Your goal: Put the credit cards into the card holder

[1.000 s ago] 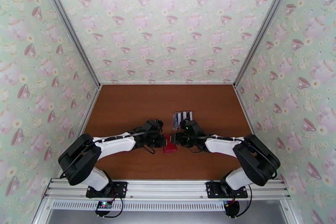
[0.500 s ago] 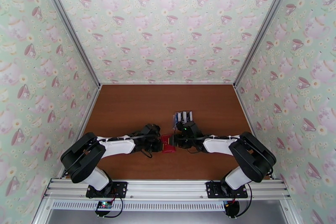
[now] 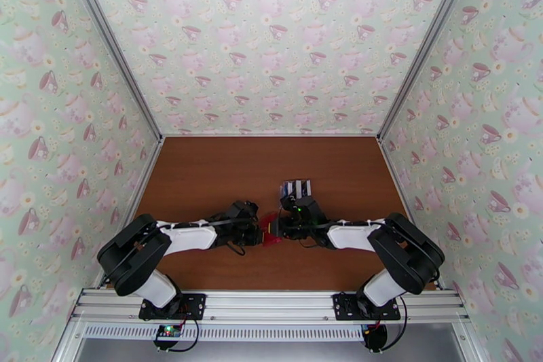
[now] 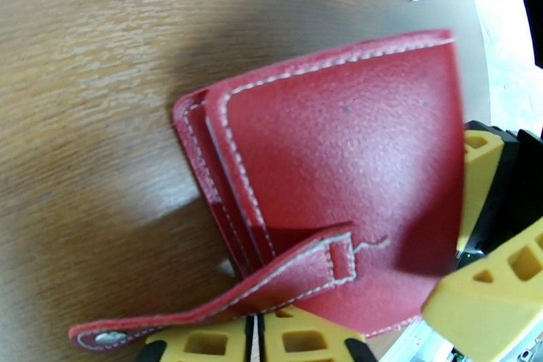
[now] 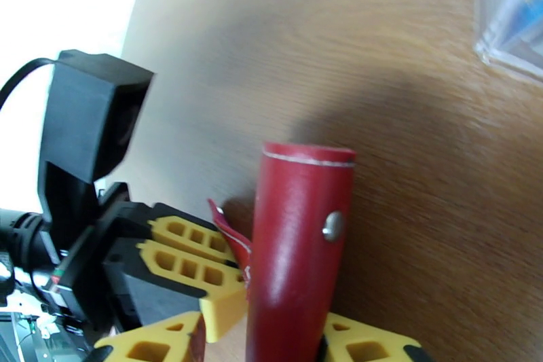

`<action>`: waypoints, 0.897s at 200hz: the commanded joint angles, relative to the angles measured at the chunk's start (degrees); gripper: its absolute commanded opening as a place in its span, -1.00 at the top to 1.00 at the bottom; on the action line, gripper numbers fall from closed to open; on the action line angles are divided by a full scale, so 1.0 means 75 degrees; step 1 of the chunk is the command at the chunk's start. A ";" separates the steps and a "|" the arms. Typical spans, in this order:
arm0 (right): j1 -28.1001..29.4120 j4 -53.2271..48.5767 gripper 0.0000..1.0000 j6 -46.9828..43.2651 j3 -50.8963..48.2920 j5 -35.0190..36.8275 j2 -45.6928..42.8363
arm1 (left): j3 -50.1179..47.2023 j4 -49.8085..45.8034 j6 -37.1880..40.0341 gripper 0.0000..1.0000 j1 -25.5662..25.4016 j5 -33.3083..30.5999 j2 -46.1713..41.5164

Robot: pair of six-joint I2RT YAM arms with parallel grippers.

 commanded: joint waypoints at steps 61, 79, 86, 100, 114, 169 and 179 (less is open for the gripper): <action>0.0108 0.0446 0.52 0.0294 0.0229 -0.0278 0.0359 | -0.0363 -0.0045 -0.0019 0.78 0.0242 0.0022 0.0101; 0.0099 0.0445 0.71 0.0285 0.0228 -0.0336 0.0266 | -0.0404 -0.0050 -0.0029 0.78 0.0327 0.0034 0.0009; 0.0115 0.0412 0.81 0.0283 0.0240 -0.0344 0.0212 | -0.0418 -0.0054 -0.0032 0.78 0.0354 0.0013 -0.0050; 0.0146 0.0240 0.97 0.0240 0.0280 -0.0302 0.0051 | -0.0439 -0.0127 -0.0003 0.78 0.0423 -0.0014 -0.0231; 0.0183 -0.0169 1.00 0.0104 0.0362 -0.0139 -0.0193 | -0.0450 -0.0238 0.0044 0.77 0.0488 -0.0069 -0.0472; 0.1009 -0.4241 1.00 -0.1019 0.1619 0.3003 -0.1823 | -0.0546 -0.0809 0.0061 0.54 0.0953 -0.0556 -0.1774; 0.1134 -0.4820 1.00 -0.1103 0.1861 0.3509 -0.1911 | -0.0506 -0.0912 0.0117 0.45 0.1005 -0.0556 -0.1949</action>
